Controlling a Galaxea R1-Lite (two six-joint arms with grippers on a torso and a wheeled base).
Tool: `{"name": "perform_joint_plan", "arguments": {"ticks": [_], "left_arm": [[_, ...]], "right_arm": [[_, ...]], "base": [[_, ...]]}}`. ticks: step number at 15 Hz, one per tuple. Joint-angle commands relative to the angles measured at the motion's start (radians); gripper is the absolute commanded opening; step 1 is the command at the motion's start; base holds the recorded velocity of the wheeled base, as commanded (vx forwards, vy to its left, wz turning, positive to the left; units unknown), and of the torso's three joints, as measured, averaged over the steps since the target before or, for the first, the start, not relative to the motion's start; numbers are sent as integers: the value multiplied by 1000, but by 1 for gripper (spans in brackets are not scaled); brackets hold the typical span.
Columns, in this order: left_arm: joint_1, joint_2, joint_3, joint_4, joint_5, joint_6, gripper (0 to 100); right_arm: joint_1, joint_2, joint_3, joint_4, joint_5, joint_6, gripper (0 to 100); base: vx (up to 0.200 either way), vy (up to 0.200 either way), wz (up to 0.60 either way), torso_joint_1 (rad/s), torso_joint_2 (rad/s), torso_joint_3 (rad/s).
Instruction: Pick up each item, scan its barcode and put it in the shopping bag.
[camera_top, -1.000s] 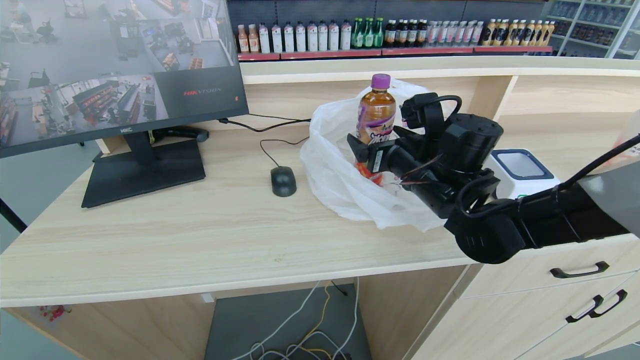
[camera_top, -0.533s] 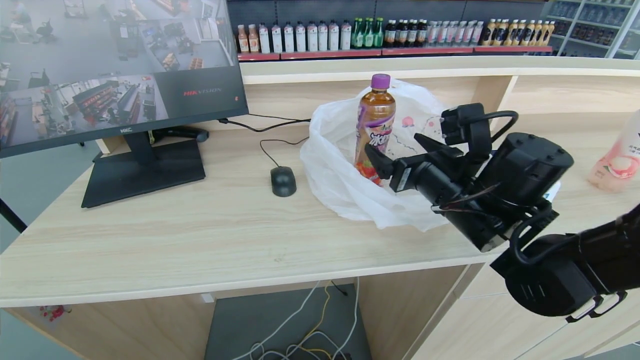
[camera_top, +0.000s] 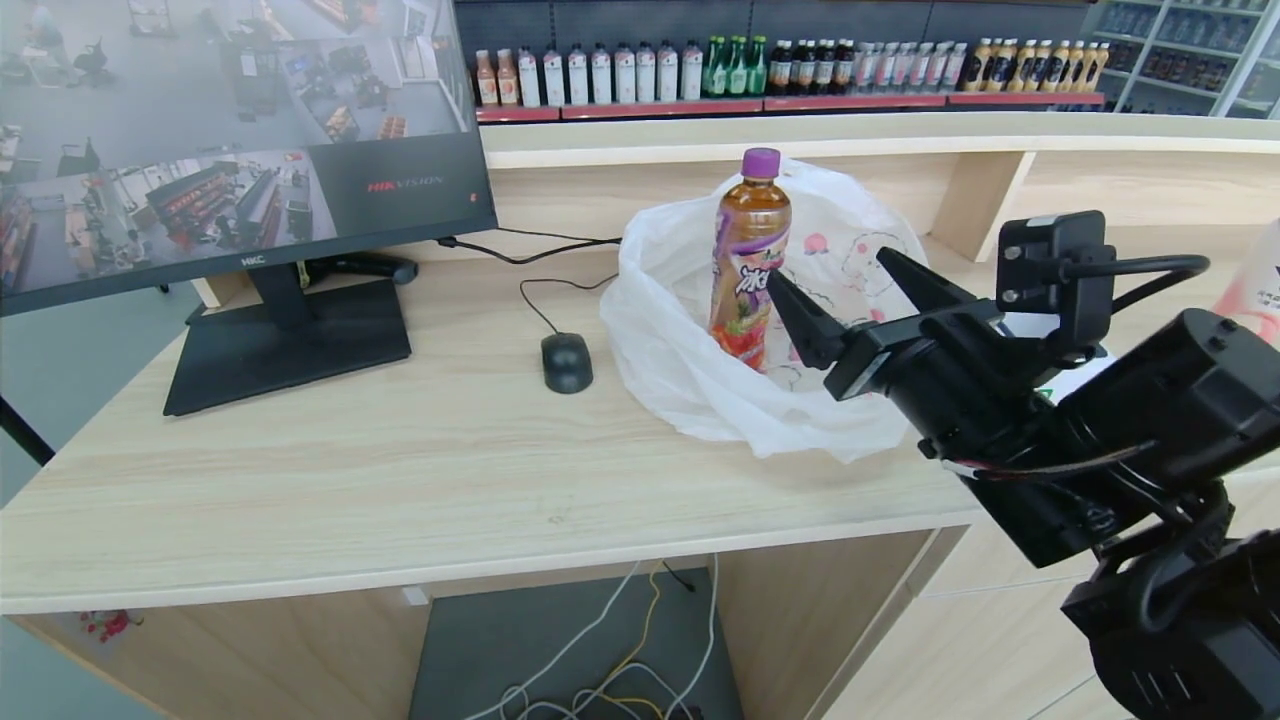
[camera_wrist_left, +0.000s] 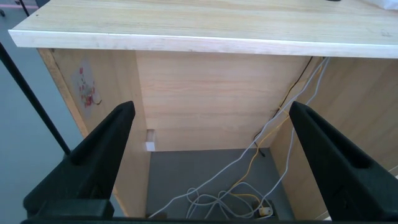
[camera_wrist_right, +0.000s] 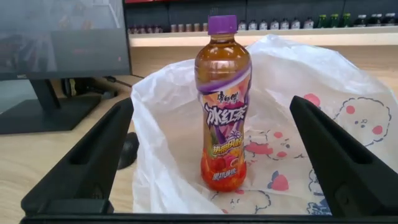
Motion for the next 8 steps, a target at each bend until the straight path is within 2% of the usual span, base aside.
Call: {"name": "perform_joint_plan", "arguments": {"ticks": [1,4,7,8], "left_arm": [[-1,0,0,0,0,0,100],[1,0,0,0,0,-2,100],[1,0,0,0,0,0,100],[-1,0,0,0,0,1,100]], "right_arm": [[1,-2,37,-11,0,-2,100],[1,3,39,-11,2,6,100],[13,7,40,-11,0,9,100],[13,7,40,-11,0,9,100]], "base": [[0,0,0,0,0,0],[0,0,0,0,0,0],[-200,0,0,1,1,4],[0,0,0,0,0,0]]}}
